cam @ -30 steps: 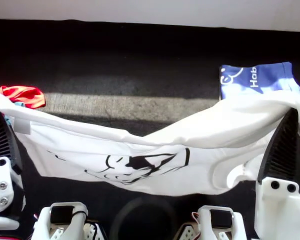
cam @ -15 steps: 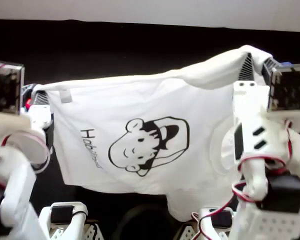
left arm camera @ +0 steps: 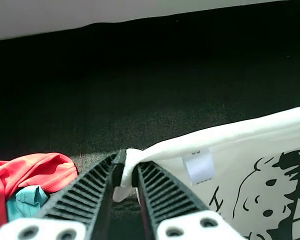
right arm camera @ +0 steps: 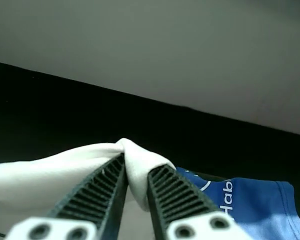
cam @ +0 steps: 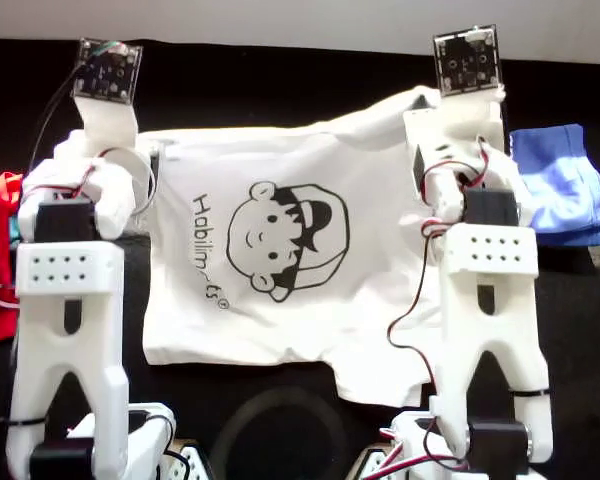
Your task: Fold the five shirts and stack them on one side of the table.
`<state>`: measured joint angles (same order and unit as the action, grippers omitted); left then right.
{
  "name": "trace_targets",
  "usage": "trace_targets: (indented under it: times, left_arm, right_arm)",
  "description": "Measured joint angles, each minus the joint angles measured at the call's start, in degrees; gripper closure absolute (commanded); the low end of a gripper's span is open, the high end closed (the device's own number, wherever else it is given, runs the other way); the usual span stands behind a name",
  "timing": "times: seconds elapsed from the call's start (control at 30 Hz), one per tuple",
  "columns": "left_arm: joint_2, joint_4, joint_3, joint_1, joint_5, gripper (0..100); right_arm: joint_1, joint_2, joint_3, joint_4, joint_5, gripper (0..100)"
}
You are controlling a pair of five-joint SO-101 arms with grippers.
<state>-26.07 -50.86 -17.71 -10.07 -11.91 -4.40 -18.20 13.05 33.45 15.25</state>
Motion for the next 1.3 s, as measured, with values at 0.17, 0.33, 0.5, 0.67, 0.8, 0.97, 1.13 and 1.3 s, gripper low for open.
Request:
trace_targets:
  times: [0.17, 0.33, 0.5, 0.67, 0.8, 0.97, 1.13, 1.3]
  left_arm:
    - [17.7, -8.2, 21.9, -2.5, 0.0, 99]
    - [34.5, -17.7, 38.9, -3.1, 0.0, 99]
    - [46.5, -20.2, 48.6, -3.1, 0.0, 99]
    - [52.9, -25.4, 52.5, -2.9, 0.0, 99]
    - [53.8, -30.7, 52.7, -2.4, 0.0, 99]
    - [53.8, -36.4, 52.8, -2.4, 0.0, 99]
    - [53.8, -44.1, 56.5, -2.4, 0.0, 99]
    - [53.8, -49.4, 59.3, -2.5, -3.4, 99]
  right_arm:
    - [-2.2, 10.4, -14.2, 3.6, 0.0, 99.3]
    - [-3.6, 22.6, -22.6, 7.5, 0.0, 99.3]
    - [-4.0, 33.3, -28.0, 7.9, 0.0, 99.3]
    - [-4.1, 39.6, -28.8, 13.0, 0.0, 99.3]
    - [-4.5, 39.6, -28.9, 20.2, 0.0, 99.3]
    - [-4.6, 39.6, -30.9, 29.1, 0.0, 99.3]
    - [-4.6, 37.5, -34.7, 40.5, 0.0, 99.3]
    - [-4.6, 31.2, -35.5, 49.0, 0.0, 99.3]
